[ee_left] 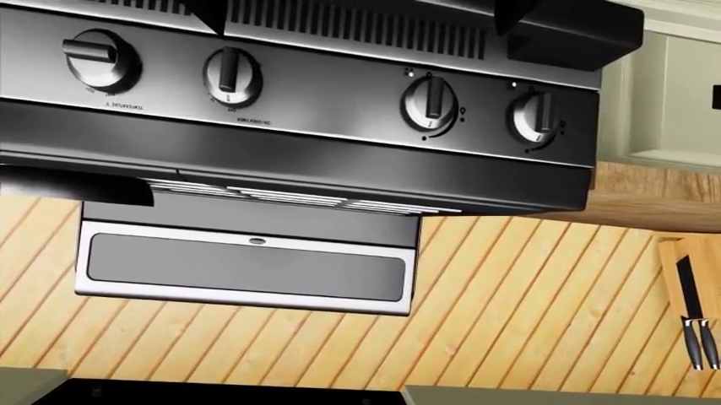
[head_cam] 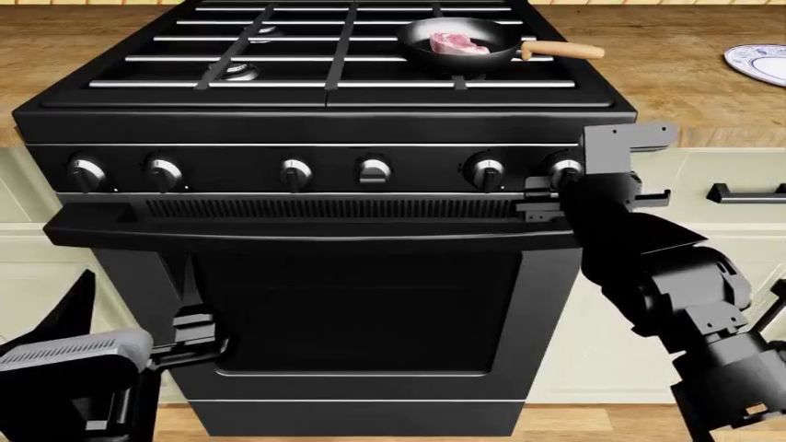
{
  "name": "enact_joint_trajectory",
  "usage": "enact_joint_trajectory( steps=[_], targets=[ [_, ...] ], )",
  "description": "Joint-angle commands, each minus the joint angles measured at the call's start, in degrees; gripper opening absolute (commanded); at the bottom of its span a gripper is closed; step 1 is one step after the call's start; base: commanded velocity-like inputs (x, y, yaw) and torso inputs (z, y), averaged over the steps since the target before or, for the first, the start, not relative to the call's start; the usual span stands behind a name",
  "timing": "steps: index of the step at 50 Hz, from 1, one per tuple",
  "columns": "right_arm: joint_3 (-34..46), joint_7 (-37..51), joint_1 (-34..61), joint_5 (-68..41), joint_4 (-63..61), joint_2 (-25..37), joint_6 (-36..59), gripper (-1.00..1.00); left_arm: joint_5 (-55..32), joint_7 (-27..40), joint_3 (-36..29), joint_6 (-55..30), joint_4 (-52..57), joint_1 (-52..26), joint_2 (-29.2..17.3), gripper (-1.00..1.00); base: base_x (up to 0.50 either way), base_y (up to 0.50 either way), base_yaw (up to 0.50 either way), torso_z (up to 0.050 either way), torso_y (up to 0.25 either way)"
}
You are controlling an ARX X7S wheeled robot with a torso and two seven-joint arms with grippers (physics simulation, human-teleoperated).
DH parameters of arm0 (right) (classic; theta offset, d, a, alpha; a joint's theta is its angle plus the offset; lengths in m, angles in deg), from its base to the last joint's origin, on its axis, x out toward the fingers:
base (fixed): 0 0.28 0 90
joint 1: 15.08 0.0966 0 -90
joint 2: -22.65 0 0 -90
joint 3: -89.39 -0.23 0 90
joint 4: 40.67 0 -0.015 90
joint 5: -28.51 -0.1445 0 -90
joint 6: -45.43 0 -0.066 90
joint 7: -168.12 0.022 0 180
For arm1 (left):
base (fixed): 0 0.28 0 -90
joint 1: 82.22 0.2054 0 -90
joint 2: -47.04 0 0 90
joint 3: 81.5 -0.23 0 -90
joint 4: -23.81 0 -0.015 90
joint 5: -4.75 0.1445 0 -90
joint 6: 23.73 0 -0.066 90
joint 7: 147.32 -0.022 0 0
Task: Frozen meat rests on a plate on the counter. Retrieve the meat and place it in a pot on a burner. Then turn the burner on.
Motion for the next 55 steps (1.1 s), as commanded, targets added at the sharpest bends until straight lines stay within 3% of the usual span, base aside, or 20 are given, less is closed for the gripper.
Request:
enact_joint_trajectory(
  steps=[1, 19, 55],
  targets=[
    [-0.5, -0.7, 0.0, 2.3, 0.1, 0.1, -0.1, -1.0, 0.0, 0.0, -0.1, 0.1, 0.0, 0.0, -0.1, 1.0, 0.0, 0.0, 0.0, 0.0, 0.0],
    [8.3, 1.1, 1.4, 13.6, -0.8, 1.6, -1.6, -1.0, -0.3, 0.1, 0.1, 0.2, 0.2, -0.2, -0.3, 1.0, 0.01, 0.0, 0.0, 0.0, 0.0],
    [16.7, 1.3, 4.5, 23.5, 0.2, 2.4, -0.5, -1.0, -0.5, 0.2, -0.1, 0.5, 0.4, 0.3, -0.5, 1.0, 0.01, 0.0, 0.0, 0.0, 0.0]
  ],
)
